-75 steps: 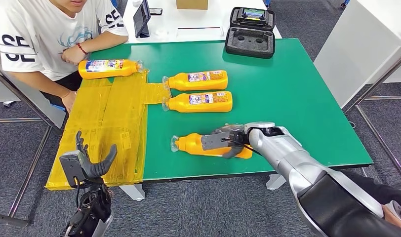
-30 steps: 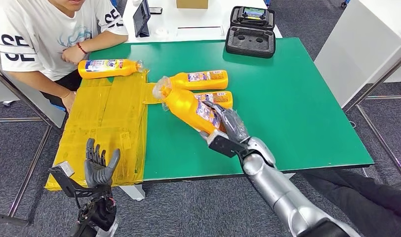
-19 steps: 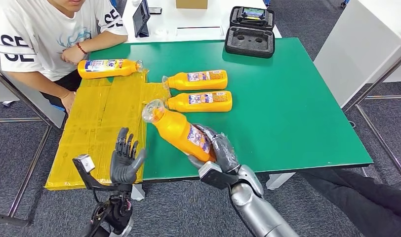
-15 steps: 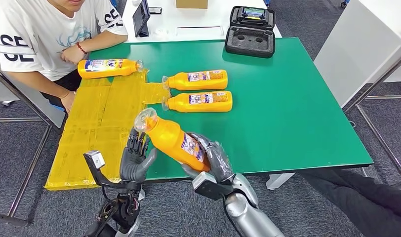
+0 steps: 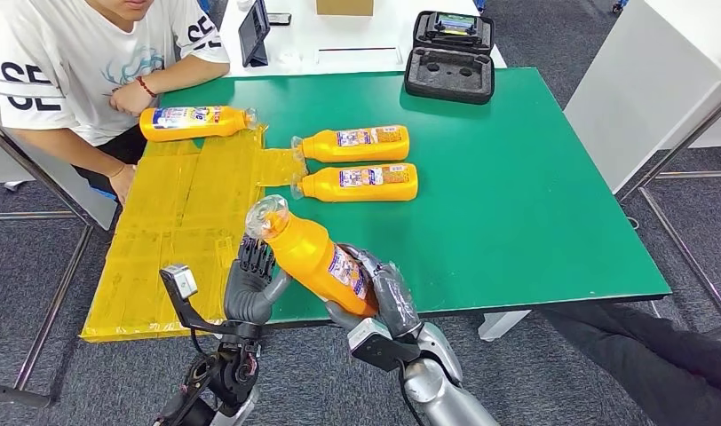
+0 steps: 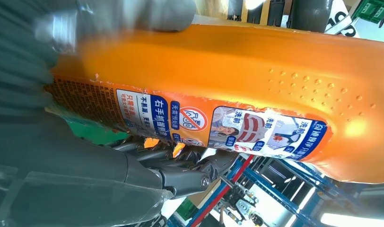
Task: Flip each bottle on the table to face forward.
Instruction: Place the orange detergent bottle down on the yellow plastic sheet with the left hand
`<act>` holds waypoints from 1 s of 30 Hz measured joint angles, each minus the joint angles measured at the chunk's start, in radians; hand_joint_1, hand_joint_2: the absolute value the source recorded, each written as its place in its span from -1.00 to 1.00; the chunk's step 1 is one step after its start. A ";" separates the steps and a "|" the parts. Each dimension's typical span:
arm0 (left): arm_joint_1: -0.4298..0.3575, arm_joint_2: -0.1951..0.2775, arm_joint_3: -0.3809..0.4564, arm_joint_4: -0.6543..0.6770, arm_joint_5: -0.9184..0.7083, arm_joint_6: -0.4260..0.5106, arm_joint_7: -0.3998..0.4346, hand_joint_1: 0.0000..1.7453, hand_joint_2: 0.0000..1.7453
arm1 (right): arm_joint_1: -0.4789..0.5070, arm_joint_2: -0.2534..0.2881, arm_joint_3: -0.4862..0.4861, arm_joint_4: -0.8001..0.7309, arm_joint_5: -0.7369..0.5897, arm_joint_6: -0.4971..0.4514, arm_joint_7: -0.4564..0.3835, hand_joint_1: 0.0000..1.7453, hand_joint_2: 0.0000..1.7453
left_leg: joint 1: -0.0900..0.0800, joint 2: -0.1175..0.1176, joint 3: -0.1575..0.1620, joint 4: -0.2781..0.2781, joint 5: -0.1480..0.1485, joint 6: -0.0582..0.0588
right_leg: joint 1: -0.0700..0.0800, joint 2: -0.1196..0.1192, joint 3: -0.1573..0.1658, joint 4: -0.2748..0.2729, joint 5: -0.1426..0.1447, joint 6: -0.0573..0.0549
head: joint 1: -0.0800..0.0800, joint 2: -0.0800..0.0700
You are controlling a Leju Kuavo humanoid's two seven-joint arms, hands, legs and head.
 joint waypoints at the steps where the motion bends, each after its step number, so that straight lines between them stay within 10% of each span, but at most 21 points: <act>1: 0.000 0.000 0.000 0.000 0.000 0.000 0.000 -1.00 1.00 | 0.000 0.000 0.000 0.000 0.000 0.000 0.000 1.00 1.00 | 0.000 0.000 0.000 0.000 0.000 0.000 | 0.000 0.000 0.000 0.000 0.000 0.000 | 0.000 0.000; 30: -0.002 0.000 -0.002 0.001 0.000 0.000 0.000 -1.00 1.00 | 0.000 0.000 0.000 -0.005 0.000 -0.001 0.000 1.00 1.00 | 0.000 0.000 0.000 0.000 0.000 0.000 | 0.000 0.000 0.000 0.000 0.000 0.000 | 0.000 0.000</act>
